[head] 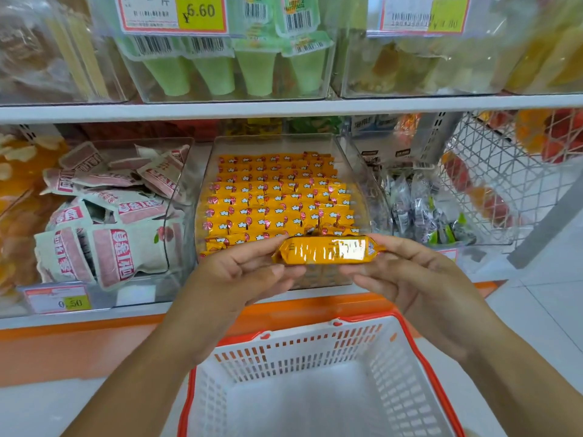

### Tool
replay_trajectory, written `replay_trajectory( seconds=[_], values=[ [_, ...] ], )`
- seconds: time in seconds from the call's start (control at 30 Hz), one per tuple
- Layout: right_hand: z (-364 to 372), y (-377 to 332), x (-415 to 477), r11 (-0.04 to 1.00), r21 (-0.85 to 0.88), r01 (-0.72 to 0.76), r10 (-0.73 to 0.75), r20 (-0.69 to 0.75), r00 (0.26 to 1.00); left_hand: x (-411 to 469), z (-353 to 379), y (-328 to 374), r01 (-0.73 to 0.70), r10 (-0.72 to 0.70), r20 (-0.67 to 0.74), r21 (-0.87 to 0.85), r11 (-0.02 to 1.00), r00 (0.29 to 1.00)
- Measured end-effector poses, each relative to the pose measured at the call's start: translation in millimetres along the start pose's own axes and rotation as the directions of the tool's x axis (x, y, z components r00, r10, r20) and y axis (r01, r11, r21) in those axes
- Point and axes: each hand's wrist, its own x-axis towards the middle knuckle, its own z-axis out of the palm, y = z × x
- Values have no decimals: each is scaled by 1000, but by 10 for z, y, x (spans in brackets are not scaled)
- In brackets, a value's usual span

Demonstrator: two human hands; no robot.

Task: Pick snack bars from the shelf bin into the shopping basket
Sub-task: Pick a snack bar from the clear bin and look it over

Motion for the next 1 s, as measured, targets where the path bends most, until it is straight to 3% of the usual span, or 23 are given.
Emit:
replay_trajectory(
  seconds=[0.2, 0.37, 0.5, 0.67, 0.8, 1.0],
  values=[
    [30, 93, 20, 965, -240, 110, -134, -86, 987, -14, 89, -44, -5, 15, -186, 54, 999, 982],
    [57, 119, 11, 964, -211, 161, -189, -117, 975, -73, 212, -16, -124, 168, -284, 165, 978, 944],
    [90, 74, -46, 957, -195, 215, -240, -114, 964, -89, 229, -7, -184, 244, -252, 241, 953, 936],
    [84, 71, -67, 939, -297, 171, -201, -71, 977, -74, 188, -7, -96, 128, -226, 146, 984, 966],
    [37, 81, -39, 953, -272, 136, -143, -4, 990, -46, 103, -31, -52, 87, -238, 147, 988, 967],
    [21, 66, -7, 986, -131, 99, -98, 16, 995, -36, 77, -25, -57, 54, -208, -11, 998, 977]
  ],
)
